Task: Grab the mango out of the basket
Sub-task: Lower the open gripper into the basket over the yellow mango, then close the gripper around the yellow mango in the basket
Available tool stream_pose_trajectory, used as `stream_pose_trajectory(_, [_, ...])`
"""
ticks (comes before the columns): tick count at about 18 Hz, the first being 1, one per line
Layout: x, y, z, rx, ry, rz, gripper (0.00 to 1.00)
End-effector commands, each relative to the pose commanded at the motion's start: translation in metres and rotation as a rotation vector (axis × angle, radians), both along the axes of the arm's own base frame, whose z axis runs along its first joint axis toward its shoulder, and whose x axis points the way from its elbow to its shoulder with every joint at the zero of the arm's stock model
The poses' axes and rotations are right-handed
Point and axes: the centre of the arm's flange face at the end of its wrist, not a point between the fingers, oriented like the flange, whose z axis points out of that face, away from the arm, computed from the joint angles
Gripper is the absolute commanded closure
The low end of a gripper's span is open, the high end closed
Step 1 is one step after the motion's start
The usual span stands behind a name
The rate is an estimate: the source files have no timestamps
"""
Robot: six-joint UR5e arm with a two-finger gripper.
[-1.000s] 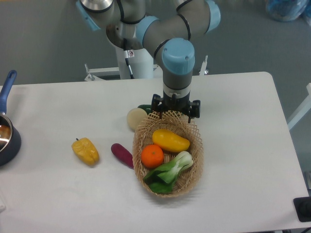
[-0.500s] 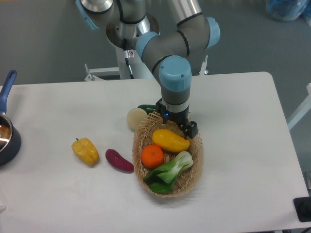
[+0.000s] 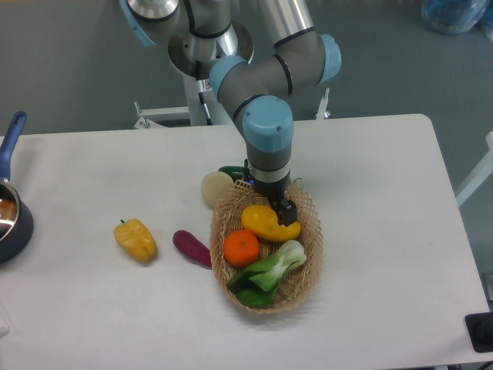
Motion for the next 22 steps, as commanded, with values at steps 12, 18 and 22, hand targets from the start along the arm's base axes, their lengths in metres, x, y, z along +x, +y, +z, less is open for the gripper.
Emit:
stream_pose_trajectory(12, [-0.005,0.017,-0.035,0.011,0.017,-0.017,0.0])
stream_pose_trajectory(18, [0.002,0.023,-0.039,0.007,0.013,-0.022,0.2])
stream_pose_trajectory(22, [-0.001,0.023,-0.027,0.021,0.032,-0.017,0.53])
